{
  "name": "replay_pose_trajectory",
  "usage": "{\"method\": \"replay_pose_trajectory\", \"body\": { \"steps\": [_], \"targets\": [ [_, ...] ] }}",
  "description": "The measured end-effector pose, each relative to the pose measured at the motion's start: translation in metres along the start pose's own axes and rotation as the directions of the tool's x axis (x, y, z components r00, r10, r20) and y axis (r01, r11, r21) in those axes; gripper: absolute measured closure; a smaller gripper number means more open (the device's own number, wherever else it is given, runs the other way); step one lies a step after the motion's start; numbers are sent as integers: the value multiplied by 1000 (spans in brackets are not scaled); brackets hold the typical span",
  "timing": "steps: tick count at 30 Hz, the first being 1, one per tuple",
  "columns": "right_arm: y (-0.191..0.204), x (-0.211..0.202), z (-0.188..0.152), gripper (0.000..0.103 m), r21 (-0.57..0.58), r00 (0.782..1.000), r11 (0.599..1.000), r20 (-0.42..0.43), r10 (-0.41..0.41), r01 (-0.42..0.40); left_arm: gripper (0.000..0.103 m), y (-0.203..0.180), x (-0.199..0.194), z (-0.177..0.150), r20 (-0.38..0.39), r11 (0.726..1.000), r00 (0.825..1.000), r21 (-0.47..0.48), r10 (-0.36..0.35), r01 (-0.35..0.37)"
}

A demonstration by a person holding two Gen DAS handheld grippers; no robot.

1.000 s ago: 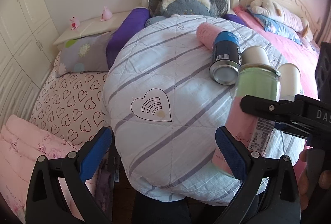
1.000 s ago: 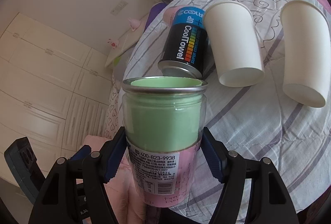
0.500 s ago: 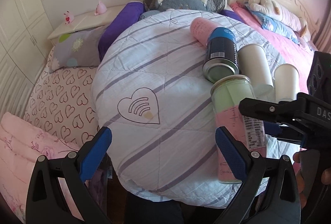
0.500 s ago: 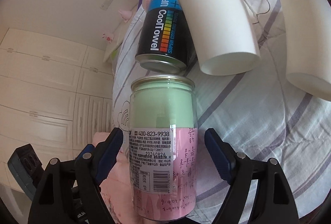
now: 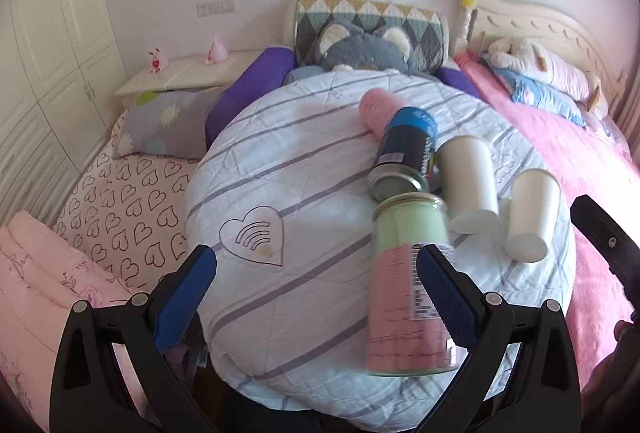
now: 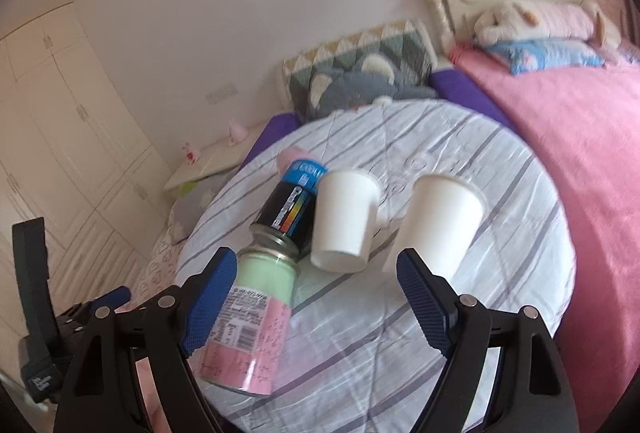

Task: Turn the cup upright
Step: 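Bring the tumbler to the left tool, which closes on it while the right tool releases, then hold the tumbler in the left tool and carry it over the bed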

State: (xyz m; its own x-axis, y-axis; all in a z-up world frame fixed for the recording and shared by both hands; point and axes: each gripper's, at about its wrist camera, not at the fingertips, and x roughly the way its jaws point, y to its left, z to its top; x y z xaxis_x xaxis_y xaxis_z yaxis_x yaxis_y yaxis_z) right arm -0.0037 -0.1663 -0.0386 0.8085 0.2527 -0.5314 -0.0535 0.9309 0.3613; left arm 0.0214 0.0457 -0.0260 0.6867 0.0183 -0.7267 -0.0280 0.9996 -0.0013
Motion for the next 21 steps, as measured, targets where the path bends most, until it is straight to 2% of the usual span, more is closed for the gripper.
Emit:
{"method": "replay_pose_trajectory", "body": {
  "steps": [2, 6, 9, 14, 21],
  "targets": [
    [-10, -10, -1, 19, -42, 995, 997, 79, -57, 60, 2, -6, -5, -1, 18, 1000, 1000, -2, -7, 7],
    [-12, -21, 0, 19, -80, 986, 993, 149, -79, 91, 1, -17, -5, -4, 20, 1000, 1000, 24, 11, -12],
    [-21, -26, 4, 19, -57, 988, 997, 147, -43, 52, 1, -23, -1, -4, -3, 999, 1000, 33, 14, -14],
    [-29, -37, 2, 19, -52, 988, 997, 144, -54, 62, 1, -28, 2, -4, -19, 999, 999, 38, 30, -29],
    [-40, -28, -2, 19, -33, 992, 997, 109, -62, 66, 1, -36, 4, -6, -25, 997, 998, 57, 51, -49]
  ]
}}
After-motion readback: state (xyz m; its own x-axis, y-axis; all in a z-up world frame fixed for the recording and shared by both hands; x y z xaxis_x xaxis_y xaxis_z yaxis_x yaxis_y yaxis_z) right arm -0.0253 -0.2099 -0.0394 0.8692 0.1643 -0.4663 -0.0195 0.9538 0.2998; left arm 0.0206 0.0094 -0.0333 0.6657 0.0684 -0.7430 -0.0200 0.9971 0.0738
